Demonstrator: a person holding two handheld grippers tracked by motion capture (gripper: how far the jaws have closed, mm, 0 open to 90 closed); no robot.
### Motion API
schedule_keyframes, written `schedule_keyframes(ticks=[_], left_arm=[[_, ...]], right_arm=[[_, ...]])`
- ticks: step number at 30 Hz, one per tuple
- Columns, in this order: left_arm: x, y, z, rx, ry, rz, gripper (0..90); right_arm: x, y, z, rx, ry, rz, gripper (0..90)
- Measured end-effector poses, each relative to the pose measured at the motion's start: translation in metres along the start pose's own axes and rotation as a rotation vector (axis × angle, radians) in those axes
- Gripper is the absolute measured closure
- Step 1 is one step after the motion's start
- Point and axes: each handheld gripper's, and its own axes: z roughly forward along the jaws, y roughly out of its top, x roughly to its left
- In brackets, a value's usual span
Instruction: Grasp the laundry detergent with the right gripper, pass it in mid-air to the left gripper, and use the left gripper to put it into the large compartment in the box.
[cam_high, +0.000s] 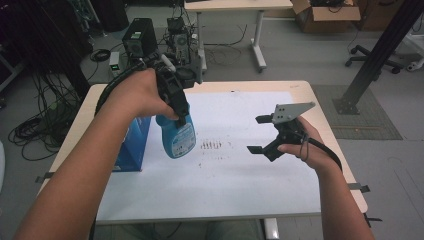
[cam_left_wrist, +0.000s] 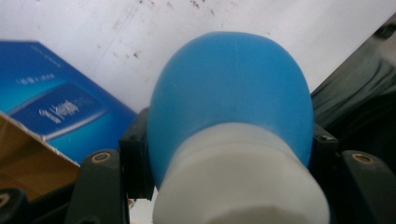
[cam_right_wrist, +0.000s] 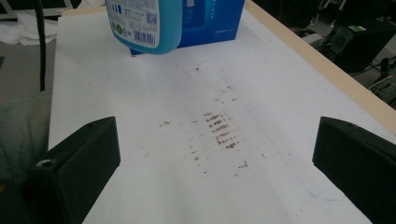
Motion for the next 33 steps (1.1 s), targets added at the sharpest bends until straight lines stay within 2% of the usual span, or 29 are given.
schedule_keyframes(ticks=[4,5,10,18,23,33], left_arm=[[0.013,-0.006,-0.008,-0.028,-0.021,-0.083,38.0],[0.015,-0.007,-0.010,-0.029,-0.021,-0.092,38.1],[0.029,-0.015,-0.024,-0.059,-0.007,-0.203,38.0],[0.054,-0.030,-0.045,-0.062,0.018,-0.324,38.0],[0.065,-0.037,-0.058,-0.076,0.041,-0.403,38.0],[0.078,-0.049,-0.077,-0.083,0.040,-0.498,38.1]], right_arm=[[-0.003,0.001,-0.003,0.023,-0.010,-0.004,0.8],[-0.004,0.002,-0.003,0.031,-0.014,-0.007,0.8],[-0.010,0.008,-0.004,0.081,-0.025,-0.018,1.1],[-0.020,0.017,-0.004,0.188,-0.018,-0.016,1.7],[-0.023,0.017,-0.001,0.210,-0.025,-0.016,1.8],[-0.030,0.014,0.004,0.246,-0.017,-0.005,2.1]])
